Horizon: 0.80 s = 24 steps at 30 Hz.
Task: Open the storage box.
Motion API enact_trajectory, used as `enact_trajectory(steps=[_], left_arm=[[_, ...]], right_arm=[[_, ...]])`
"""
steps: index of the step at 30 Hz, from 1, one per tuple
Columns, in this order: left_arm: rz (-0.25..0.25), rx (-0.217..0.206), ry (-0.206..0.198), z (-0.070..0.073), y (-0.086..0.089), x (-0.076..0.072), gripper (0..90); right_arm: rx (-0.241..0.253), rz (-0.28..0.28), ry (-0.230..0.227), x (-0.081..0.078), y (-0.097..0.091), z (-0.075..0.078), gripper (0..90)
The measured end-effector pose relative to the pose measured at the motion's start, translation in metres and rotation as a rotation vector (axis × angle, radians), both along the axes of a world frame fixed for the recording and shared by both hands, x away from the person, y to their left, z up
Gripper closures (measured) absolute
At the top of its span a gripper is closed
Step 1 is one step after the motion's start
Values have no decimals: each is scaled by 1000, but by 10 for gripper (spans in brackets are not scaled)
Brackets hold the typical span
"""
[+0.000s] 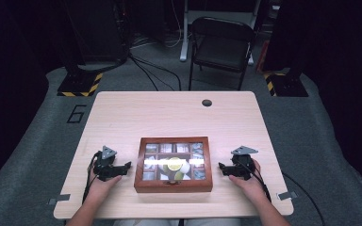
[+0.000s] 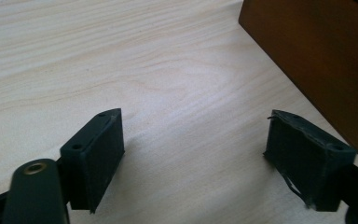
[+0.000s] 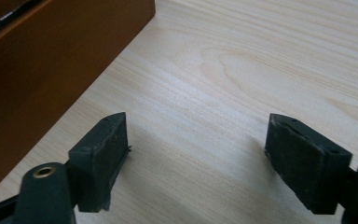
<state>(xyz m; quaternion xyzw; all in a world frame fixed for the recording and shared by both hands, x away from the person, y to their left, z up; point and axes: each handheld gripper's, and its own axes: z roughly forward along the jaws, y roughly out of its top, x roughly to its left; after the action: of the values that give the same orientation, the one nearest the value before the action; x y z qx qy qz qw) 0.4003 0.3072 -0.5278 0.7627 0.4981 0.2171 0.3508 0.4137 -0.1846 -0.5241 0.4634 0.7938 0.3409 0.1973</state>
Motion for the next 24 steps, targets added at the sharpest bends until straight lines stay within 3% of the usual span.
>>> enact_trajectory(steps=[7,12,18,20,24], left_arm=[[19,-44,29,5,2,0,322],[12,-38,43,10,1,-1,340],[-4,-44,30,17,-1,-6,360],[-9,-46,20,20,-2,-8,360],[-18,-42,-6,25,-5,-12,360]], right_arm=[[-12,-23,25,-2,0,7,345],[1,-16,5,-4,-4,14,373],[-2,-15,-16,-8,-4,21,393],[-25,16,-29,-10,-4,23,404],[-23,29,-30,-15,-2,27,426]])
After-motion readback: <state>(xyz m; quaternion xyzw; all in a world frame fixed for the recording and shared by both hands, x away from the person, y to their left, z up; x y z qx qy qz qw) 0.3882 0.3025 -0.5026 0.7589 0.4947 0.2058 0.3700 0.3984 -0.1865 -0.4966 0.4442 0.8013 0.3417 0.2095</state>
